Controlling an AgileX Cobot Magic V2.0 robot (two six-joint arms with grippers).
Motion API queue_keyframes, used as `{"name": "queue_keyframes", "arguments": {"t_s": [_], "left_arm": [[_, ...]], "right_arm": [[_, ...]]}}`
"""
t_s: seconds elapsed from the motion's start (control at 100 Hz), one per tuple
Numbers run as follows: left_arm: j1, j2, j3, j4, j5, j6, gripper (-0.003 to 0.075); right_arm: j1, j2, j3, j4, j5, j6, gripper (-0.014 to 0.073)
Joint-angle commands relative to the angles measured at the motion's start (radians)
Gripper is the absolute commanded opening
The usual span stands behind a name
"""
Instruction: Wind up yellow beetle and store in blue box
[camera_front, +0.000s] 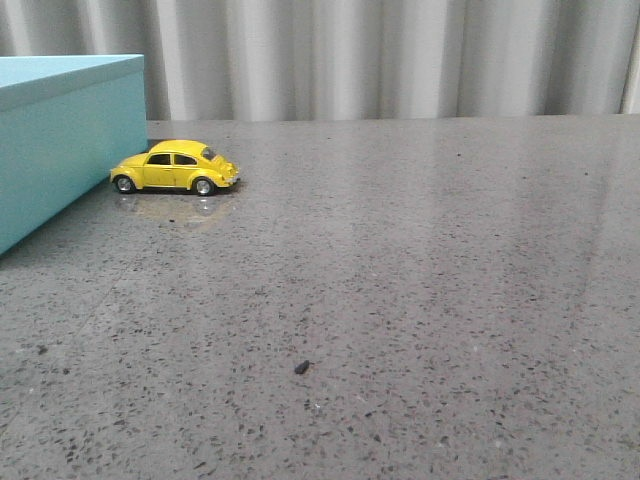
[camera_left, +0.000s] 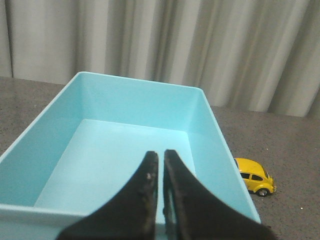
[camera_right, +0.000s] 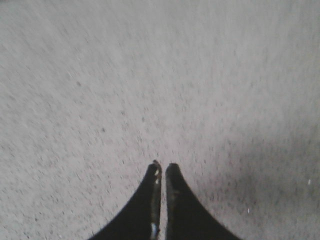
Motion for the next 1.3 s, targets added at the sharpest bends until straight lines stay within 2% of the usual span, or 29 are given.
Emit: {"name": "queue_keyframes", "arguments": {"t_s": [0.0, 0.14, 0.46, 0.69, 0.79, 0.86, 0.98, 1.05, 1.29], "left_arm": [[0.003, 0.095, -0.107, -0.012, -0.049, 0.021, -0.0021], [-0.013, 0.218, -0.221, -0.012, -0.049, 0.117, -0.0021], [-0.097, 0.482, -0.459, -0.012, -0.035, 0.185, -0.0020], [-0.177, 0.661, -0.607, -0.012, 0.035, 0.278, -0.0014], [-0.208, 0.725, -0.664, -0.012, 0.057, 0.309, 0.0054], [-0.227, 0.765, -0.701, -0.012, 0.066, 0.325, 0.0144], [-0.249, 0.828, -0.764, -0.012, 0.087, 0.331, 0.0342], [-0.261, 0.863, -0.806, -0.012, 0.115, 0.332, 0.0413], [-0.290, 0.970, -0.967, -0.009, 0.254, 0.490, 0.0429]], "right_arm": [[0.002, -0.083, 0.016, -0.005, -0.129, -0.025, -0.0061], [0.002, -0.203, 0.128, -0.005, -0.238, -0.032, -0.0061], [0.002, -0.528, 0.414, -0.005, -0.464, -0.032, -0.0061], [0.002, -0.705, 0.527, -0.005, -0.470, -0.032, -0.0061], [0.002, -0.747, 0.539, -0.005, -0.430, -0.032, -0.0061], [0.002, -0.764, 0.540, -0.005, -0.401, -0.032, -0.0061], [0.002, -0.785, 0.540, -0.005, -0.372, -0.032, -0.0061], [0.002, -0.787, 0.540, -0.005, -0.365, -0.032, -0.0061], [0.002, -0.787, 0.540, -0.005, -0.361, -0.032, -0.0061]]}}
